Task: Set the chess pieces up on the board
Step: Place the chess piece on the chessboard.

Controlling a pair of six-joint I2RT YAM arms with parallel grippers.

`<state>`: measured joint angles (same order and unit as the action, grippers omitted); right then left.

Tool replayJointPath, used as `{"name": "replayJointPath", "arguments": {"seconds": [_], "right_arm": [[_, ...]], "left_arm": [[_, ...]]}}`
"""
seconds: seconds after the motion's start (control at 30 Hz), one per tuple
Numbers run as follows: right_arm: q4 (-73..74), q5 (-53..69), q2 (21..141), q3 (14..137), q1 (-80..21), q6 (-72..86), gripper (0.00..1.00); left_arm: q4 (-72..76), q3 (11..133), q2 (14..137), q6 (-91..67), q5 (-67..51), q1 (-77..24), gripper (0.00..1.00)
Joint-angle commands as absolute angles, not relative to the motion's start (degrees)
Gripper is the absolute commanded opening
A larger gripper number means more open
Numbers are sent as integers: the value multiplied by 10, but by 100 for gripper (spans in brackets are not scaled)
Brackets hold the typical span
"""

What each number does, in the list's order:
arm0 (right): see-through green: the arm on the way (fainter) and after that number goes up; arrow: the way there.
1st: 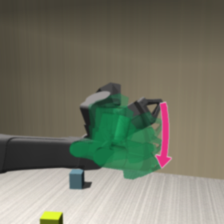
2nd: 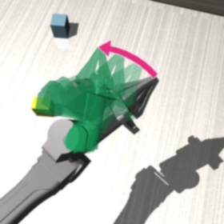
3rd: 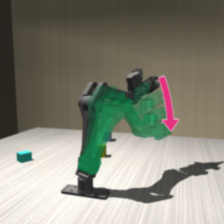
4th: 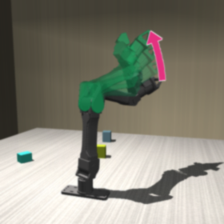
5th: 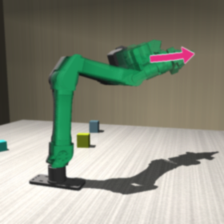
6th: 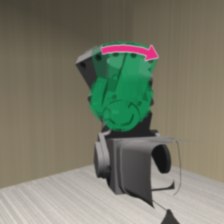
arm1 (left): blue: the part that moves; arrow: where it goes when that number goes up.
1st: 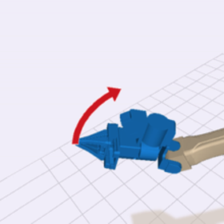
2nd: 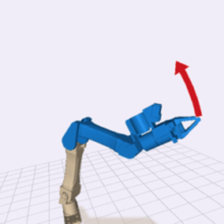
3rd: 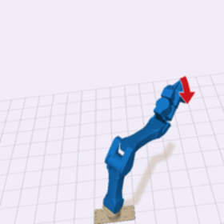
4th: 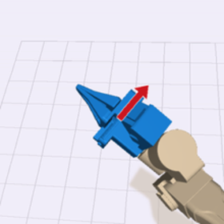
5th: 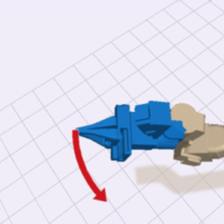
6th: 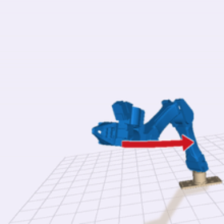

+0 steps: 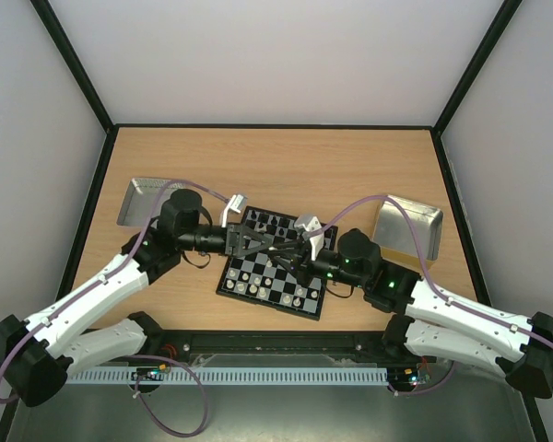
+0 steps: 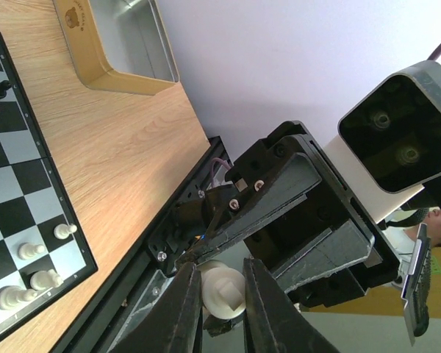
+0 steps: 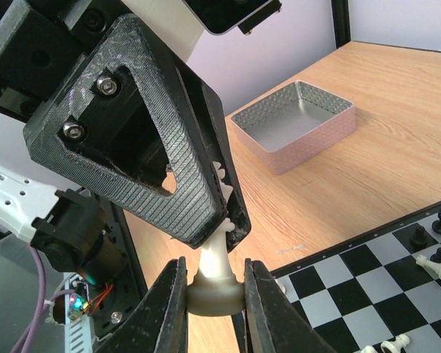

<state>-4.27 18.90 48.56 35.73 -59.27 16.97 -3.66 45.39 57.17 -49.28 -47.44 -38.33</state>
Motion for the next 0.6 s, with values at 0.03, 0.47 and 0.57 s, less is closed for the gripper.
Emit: {"name": "replayJointPath", "arguments": {"seconds": [0.03,0.47,0.57], "right_arm": [[-38,181,487,375,-594,171,15],[39,10,436,376,-594,249,68],[76,-75,424,382,-595,304,69]], "left_arm": [[-44,475,576,-477,-481,-387,8],[-171,492,566,-406,-230,-387,6],[-184,487,560,-379,-153,-404,4]]}}
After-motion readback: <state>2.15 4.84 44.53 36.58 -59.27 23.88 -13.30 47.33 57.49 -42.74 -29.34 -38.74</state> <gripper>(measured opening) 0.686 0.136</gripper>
